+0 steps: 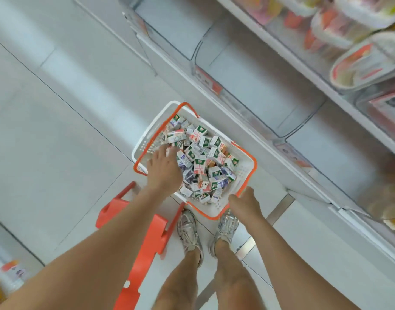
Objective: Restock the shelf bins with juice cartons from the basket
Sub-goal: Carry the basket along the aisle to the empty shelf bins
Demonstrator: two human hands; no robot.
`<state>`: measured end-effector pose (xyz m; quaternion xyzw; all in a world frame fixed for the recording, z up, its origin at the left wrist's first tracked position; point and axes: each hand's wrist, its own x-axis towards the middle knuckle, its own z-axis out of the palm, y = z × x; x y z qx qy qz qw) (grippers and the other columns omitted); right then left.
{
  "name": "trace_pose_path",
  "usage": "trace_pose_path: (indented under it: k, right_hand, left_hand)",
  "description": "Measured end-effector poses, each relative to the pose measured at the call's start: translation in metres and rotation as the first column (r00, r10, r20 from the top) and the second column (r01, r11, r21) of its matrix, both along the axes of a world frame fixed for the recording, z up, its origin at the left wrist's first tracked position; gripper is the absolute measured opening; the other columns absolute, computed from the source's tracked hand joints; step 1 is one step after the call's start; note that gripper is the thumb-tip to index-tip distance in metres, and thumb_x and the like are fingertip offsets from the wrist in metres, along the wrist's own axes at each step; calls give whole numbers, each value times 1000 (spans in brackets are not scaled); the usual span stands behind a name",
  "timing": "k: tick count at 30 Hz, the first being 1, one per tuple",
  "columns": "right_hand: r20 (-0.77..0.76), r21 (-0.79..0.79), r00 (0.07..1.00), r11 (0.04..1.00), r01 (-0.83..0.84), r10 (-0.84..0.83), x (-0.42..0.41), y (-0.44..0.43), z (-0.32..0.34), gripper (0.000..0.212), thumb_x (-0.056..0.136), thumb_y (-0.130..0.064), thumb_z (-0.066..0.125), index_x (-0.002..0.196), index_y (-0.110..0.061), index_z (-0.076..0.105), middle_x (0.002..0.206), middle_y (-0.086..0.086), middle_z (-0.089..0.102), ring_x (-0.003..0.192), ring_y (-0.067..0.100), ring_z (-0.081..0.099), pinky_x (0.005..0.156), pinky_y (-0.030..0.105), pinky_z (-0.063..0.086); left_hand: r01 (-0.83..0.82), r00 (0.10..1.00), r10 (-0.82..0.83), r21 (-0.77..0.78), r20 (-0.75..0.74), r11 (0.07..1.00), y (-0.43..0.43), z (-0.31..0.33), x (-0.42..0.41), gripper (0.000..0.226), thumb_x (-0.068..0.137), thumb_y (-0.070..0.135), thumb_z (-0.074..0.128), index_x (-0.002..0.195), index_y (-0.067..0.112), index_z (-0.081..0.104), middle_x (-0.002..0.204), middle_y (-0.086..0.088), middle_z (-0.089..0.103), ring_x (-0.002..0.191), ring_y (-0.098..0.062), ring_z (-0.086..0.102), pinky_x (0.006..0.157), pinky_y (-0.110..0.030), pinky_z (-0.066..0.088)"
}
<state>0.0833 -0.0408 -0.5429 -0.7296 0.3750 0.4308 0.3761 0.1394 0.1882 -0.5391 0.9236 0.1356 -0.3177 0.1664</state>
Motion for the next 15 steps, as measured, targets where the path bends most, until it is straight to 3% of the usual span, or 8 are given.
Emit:
trace_pose_path:
  k: [2,5,10,15]
  right_hand:
    - [62,14,995,997,-80,79,6,-5,52,51,98,-30,49,145,-13,42,134,12,58,117,34,59,87,36,50]
    - [151,31,978,988,-151,145,19,-22,124,44,103,-20,49,147,-15,48,137,12,58,103,28,57,74,31,40]
    - [307,41,923,966,-255,230,46,-43,191,34,98,-18,52,130,-19,63,104,7,71,80,27,72,77,42,62]
    - [468,-27,825,938,-345,317,59,-70,249,39,99,-20,52,138,-17,57,100,7,67,90,31,65,74,32,45]
  left_hand:
    - [89,996,-89,-62,-1,994,-20,43,-4,56,91,10,56,145,23,52,155,-9,42,145,-35,39,120,-56,31]
    - [158,987,-159,-150,5,976,-56,120,-4,38,91,17,51,125,24,67,130,-5,62,122,-31,59,105,-50,47]
    - [186,982,-178,-201,61,962,-95,190,22,36,91,18,45,113,17,73,116,-6,74,105,-30,69,89,-41,57]
    - [284,957,-269,-174,107,943,-123,262,40,29,97,19,49,117,17,70,102,-10,75,92,-33,69,81,-42,57]
